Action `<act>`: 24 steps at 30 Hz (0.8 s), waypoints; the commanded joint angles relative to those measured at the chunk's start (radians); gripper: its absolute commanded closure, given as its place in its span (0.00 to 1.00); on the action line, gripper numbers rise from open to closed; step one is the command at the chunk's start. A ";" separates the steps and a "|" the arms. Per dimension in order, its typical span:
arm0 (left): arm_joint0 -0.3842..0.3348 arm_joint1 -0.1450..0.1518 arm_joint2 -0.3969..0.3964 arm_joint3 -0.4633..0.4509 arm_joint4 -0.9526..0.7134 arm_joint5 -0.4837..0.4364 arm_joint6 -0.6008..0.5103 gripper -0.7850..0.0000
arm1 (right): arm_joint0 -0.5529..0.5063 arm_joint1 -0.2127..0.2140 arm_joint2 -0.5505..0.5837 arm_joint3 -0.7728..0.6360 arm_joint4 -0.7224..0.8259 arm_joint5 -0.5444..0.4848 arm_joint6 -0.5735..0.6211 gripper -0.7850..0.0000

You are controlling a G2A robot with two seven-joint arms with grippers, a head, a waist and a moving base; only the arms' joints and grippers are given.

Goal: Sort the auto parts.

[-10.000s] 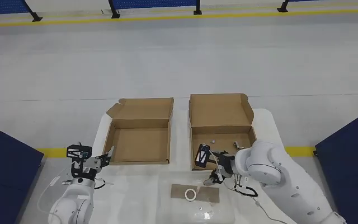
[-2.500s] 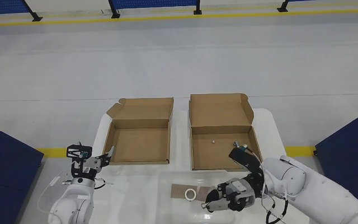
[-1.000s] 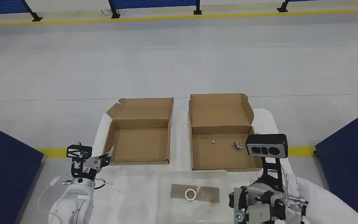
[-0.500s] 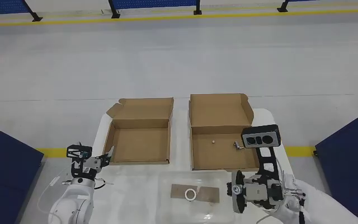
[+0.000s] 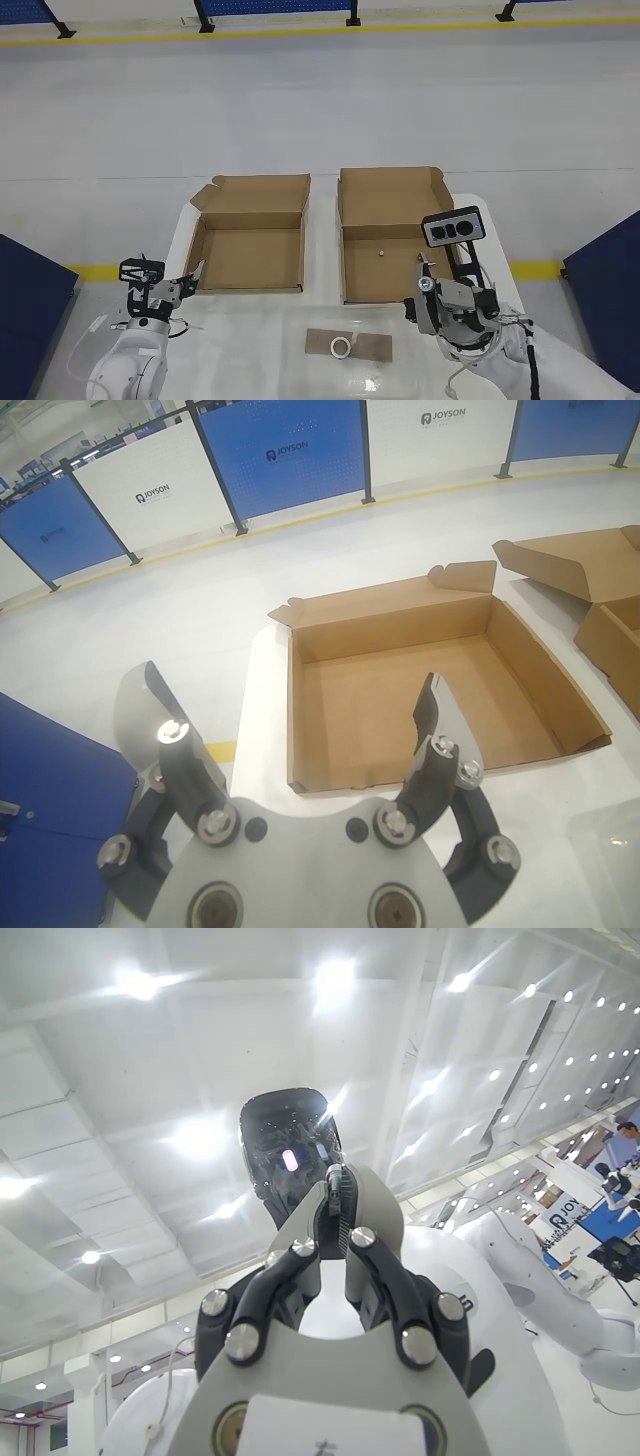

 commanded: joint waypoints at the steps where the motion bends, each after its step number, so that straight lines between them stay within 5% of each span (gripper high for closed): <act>1: 0.000 0.000 0.000 0.000 0.000 0.000 0.000 0.00 | 0.000 0.000 0.000 0.000 0.000 0.000 0.000 1.00; 24: 0.000 0.000 0.000 0.000 0.000 0.000 0.000 0.00 | -0.088 -0.099 0.067 -0.022 0.170 0.135 0.193 1.00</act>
